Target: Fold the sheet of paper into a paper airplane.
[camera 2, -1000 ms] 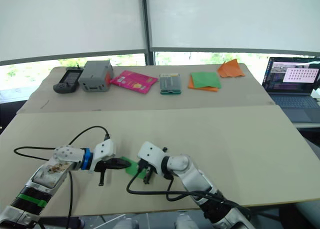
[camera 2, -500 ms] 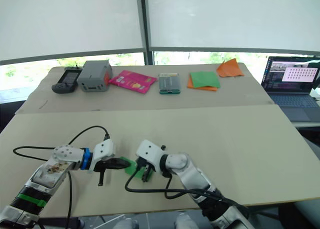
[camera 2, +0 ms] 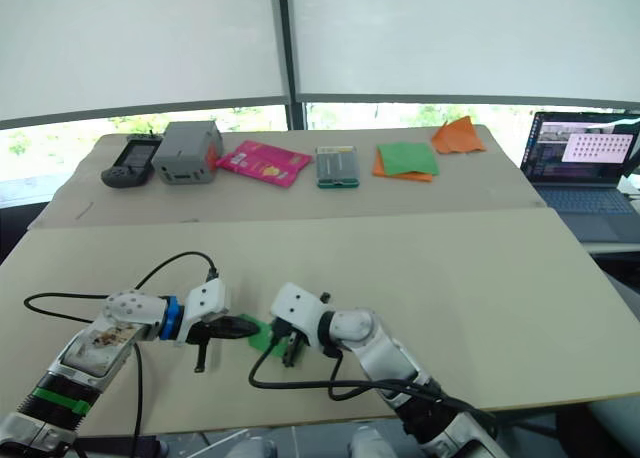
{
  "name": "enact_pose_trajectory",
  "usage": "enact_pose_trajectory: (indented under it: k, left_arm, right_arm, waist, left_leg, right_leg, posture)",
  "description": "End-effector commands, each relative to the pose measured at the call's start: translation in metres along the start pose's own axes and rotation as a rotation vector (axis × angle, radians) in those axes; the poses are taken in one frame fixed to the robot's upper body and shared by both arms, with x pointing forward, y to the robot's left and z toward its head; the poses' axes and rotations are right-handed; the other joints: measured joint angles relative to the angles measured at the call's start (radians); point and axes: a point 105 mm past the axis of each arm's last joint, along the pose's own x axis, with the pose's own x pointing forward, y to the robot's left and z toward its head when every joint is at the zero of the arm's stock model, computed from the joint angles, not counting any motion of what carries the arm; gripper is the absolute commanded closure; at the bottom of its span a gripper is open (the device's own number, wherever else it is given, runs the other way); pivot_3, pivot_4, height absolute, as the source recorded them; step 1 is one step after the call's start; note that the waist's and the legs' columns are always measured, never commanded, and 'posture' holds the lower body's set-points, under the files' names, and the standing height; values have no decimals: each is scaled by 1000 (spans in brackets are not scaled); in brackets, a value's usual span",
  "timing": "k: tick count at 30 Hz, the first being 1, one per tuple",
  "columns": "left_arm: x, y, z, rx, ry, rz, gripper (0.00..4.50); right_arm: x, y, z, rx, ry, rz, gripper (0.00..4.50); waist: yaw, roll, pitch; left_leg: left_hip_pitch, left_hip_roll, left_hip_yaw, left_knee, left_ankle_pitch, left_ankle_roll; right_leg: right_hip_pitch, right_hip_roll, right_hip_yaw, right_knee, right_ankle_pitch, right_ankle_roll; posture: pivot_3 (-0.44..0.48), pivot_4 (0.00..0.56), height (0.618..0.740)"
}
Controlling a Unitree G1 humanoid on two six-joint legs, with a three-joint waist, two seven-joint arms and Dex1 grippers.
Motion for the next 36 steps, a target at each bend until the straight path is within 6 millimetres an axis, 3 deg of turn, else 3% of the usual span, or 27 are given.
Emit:
enact_pose_trajectory:
  k: [1, 20, 36]
  left_arm:
    - [1, -8, -21, -49, 79, -18, 4500]
    - [-1, -8, -22, -52, 82, -16, 4500]
    - [-1, -8, -22, -57, 82, -19, 4500]
  right_arm:
    - [-4, 3, 22, -37, -101, 25, 4479]
    - [-5, 14, -34, 62, 159, 74, 4479]
    - [-24, 16, -60, 145, 253, 59, 4479]
  waist:
    - [0, 0, 0]
    - [0, 0, -1]
    - [3, 0, -2]
  left_leg:
    - [0, 0, 0, 0, 0, 0]
    - [0, 0, 0, -1, 0, 0]
    - [0, 0, 0, -1, 0, 0]
  right_leg:
    - [0, 0, 0, 0, 0, 0]
    - [0, 0, 0, 0, 0, 0]
    - [0, 0, 0, -1, 0, 0]
  posture:
    - [0, 150, 740]
    - [0, 150, 740]
    - [0, 150, 740]
